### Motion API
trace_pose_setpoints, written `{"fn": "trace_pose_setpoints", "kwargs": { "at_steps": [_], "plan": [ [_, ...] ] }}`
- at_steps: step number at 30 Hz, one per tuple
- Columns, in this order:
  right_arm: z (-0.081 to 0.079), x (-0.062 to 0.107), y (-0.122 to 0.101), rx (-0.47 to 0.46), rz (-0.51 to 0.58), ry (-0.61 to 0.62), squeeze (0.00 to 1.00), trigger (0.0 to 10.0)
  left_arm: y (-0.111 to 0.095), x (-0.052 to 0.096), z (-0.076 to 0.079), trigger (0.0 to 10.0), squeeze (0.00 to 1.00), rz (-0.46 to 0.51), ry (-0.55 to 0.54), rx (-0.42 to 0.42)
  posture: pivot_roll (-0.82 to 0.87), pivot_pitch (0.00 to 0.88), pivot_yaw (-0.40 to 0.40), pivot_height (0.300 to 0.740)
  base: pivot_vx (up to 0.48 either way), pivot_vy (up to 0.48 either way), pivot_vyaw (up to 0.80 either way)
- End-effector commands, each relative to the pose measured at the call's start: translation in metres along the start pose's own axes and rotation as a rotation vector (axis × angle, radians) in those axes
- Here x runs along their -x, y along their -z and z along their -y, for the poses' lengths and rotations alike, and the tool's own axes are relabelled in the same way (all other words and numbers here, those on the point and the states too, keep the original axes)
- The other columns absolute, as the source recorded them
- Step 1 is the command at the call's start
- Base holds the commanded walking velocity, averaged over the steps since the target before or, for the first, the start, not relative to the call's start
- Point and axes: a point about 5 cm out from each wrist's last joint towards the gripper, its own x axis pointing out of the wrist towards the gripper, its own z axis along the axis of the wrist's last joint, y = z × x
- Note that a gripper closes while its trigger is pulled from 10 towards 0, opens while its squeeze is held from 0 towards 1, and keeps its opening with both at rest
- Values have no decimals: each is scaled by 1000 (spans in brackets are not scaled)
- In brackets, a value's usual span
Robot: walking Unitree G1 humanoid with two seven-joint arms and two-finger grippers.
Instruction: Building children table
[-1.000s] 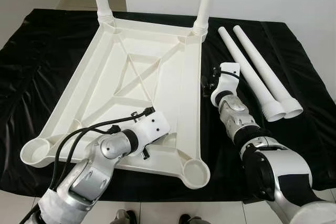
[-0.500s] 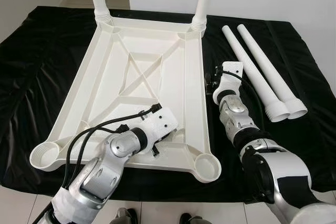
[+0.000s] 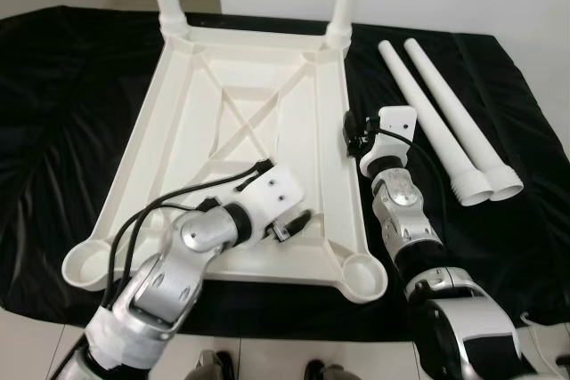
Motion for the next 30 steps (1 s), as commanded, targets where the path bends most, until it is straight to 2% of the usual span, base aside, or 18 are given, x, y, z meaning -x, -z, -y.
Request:
{"fn": "trace_pose_setpoints", "kwargs": {
  "at_steps": [1,4,9,14,15,17,18,19,22,25,26,27,28,30],
  "plan": [
    [11,6,-2,4,10,31,0,10000,1,1,-2,10000,0,21,-33,22,66,142,-14,740,0,0,0],
    [14,7,-3,7,14,40,0,10000,1,1,-4,10000,0,31,-49,20,64,133,-13,740,0,0,0],
    [29,15,-15,34,40,94,0,10000,-1,-5,-14,10000,0,65,-149,90,50,105,-10,740,0,0,0],
    [43,22,-15,73,-4,154,20,10000,2,-8,-22,10000,0,55,-206,102,36,85,2,740,0,0,0],
    [50,23,-13,83,-33,191,929,10000,2,-9,-22,10000,0,57,-207,101,30,82,4,740,0,0,0],
    [55,25,-12,89,-52,216,929,10000,2,-9,-22,10000,0,58,-207,101,29,82,5,740,0,0,0],
    [59,26,-12,91,-67,233,1000,10000,1,-10,-22,10000,0,63,-202,108,25,82,7,740,0,0,0],
    [59,26,-12,91,-67,233,1000,10000,1,-10,-22,10000,0,63,-202,108,25,82,7,740,0,0,0],
    [75,27,-11,98,-129,284,1000,10000,-1,-12,-19,10000,0,70,-187,135,24,82,8,740,0,0,0],
    [81,26,-10,88,-161,302,1000,10000,-2,-14,-19,10000,0,72,-182,145,17,83,8,740,0,0,0],
    [87,23,-7,77,-212,312,1000,10000,-4,-15,-19,10000,0,77,-181,149,14,86,7,740,0,0,0],
    [90,22,-5,66,-257,314,859,10000,-5,-16,-19,10000,0,81,-180,158,14,86,7,740,0,0,0],
    [93,19,-4,61,-284,309,0,10000,-6,-17,-19,10000,0,89,-178,169,11,93,7,740,0,0,0],
    [94,18,-4,70,-307,298,0,10000,-7,-18,-20,10000,0,97,-181,184,11,97,6,740,0,0,0]
  ]
}}
